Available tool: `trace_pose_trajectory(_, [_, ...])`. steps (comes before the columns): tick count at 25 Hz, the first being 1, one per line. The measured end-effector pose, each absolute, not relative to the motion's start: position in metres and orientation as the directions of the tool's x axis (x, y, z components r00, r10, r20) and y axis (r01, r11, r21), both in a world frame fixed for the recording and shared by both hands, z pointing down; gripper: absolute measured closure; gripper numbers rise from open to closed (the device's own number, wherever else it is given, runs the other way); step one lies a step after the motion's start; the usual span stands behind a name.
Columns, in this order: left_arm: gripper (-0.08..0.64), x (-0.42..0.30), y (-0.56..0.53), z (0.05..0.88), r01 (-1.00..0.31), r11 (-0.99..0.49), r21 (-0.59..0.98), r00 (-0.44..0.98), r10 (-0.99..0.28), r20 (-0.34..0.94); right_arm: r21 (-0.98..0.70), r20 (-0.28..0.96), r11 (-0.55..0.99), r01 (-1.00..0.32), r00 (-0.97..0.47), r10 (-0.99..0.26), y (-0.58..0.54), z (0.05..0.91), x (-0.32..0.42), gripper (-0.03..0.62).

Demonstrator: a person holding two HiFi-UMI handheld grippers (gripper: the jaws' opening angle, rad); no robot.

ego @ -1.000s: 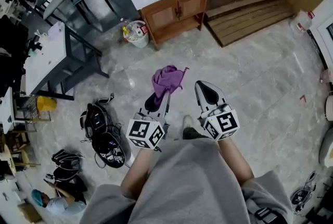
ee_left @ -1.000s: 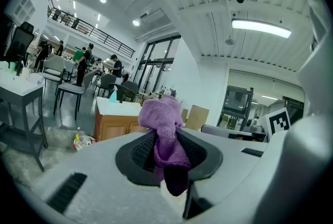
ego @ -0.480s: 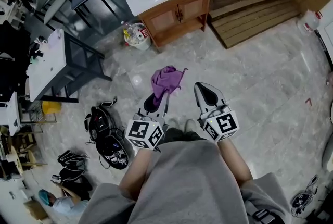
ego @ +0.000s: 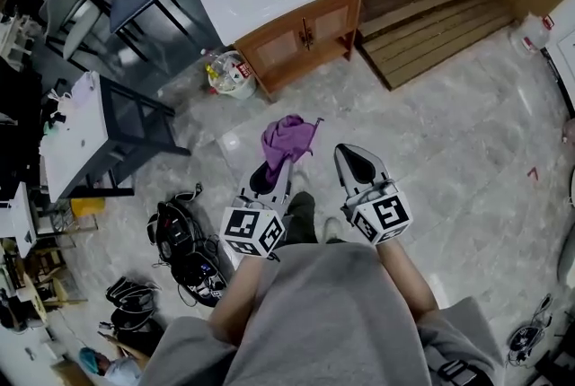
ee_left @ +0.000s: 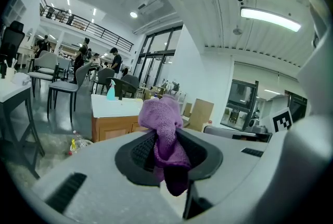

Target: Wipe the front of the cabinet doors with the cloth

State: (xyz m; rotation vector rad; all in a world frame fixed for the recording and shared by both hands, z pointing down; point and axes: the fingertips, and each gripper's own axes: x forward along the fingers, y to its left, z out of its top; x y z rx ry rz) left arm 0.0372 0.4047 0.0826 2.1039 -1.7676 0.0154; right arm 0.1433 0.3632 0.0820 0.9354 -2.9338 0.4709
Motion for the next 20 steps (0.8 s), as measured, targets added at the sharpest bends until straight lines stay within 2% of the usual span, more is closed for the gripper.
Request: trace_pose_trajectory(20, [0.474,-0.094,0.273,0.134,-0.927,-0.106,0.36,0.238,-0.907,0.346,-0.298,0.163,0.719,-0.628,-0.775,-0.61,0.238,0.098,0.01,0.583])
